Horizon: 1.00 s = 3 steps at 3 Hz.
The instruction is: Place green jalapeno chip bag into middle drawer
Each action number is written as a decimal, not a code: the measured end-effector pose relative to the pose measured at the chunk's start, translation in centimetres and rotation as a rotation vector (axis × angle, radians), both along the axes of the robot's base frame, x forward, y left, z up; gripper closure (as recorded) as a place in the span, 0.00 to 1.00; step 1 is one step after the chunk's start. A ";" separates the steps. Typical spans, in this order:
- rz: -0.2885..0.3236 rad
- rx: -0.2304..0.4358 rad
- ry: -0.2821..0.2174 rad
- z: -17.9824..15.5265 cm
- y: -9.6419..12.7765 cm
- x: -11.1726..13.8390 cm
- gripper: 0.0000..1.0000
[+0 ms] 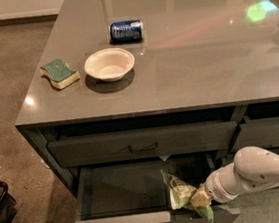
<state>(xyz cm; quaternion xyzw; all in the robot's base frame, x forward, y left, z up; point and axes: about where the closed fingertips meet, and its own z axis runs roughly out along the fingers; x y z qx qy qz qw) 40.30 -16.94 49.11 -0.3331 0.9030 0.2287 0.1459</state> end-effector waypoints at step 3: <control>-0.039 -0.103 -0.110 -1.6 0.0 2.7 0.43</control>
Offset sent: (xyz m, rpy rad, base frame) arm 0.0074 0.0023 -0.0080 -0.0652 -0.0715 -0.0167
